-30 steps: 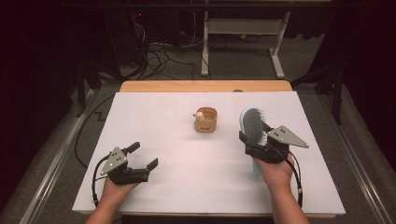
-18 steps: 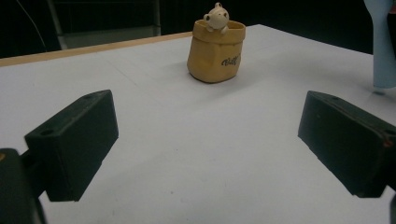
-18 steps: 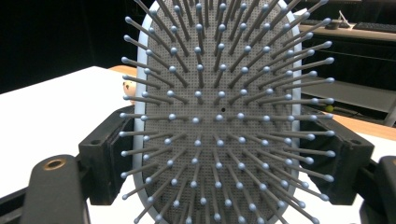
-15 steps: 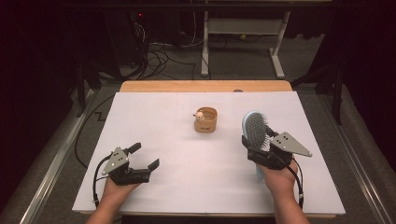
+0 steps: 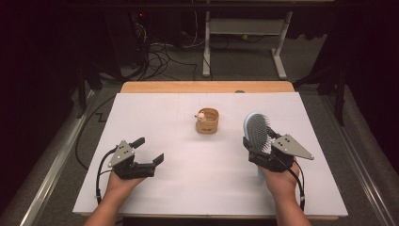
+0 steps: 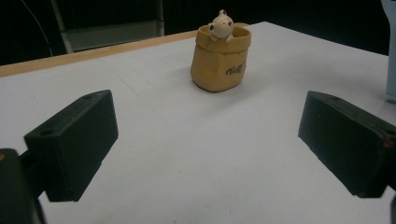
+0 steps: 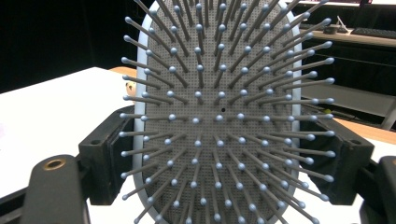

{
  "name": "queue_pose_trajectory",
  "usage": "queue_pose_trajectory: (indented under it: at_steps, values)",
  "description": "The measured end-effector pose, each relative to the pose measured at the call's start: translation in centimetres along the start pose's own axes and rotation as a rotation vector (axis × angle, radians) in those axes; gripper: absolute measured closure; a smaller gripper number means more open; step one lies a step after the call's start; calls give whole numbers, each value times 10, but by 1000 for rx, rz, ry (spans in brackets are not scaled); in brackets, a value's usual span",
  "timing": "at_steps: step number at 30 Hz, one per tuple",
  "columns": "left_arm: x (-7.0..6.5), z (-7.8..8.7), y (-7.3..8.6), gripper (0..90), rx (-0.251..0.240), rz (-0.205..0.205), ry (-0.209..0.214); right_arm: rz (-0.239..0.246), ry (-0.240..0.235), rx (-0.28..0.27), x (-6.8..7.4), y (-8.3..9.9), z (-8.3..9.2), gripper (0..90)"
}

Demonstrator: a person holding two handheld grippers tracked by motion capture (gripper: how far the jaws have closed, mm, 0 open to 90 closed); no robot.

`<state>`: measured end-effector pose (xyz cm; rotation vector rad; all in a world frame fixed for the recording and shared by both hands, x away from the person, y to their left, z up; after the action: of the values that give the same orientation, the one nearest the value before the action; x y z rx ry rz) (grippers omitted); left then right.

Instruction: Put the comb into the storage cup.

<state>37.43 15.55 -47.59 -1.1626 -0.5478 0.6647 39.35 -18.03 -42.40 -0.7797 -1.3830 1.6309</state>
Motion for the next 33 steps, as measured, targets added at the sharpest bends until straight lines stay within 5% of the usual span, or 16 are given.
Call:
queue_pose_trajectory:
  at_steps: [14,33]
  values:
    - [-23,-46,-29,53,-30,-27,80,11,8,-11,0,-1,2,204]
    - [-52,-74,-47,41,-42,-66,146,35,5,-19,8,-4,1,204]
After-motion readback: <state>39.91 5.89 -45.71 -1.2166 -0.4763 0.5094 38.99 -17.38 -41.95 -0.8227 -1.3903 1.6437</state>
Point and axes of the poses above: each handheld gripper's, and its own axes: z roughly backward along the jaws, y roughly out of its underside, x roughly to its left, the point moved 9 cm from there along -z, roughly forward along the jaws, and after that the axes turned 7 degrees about -z, right-handed, at the moved point
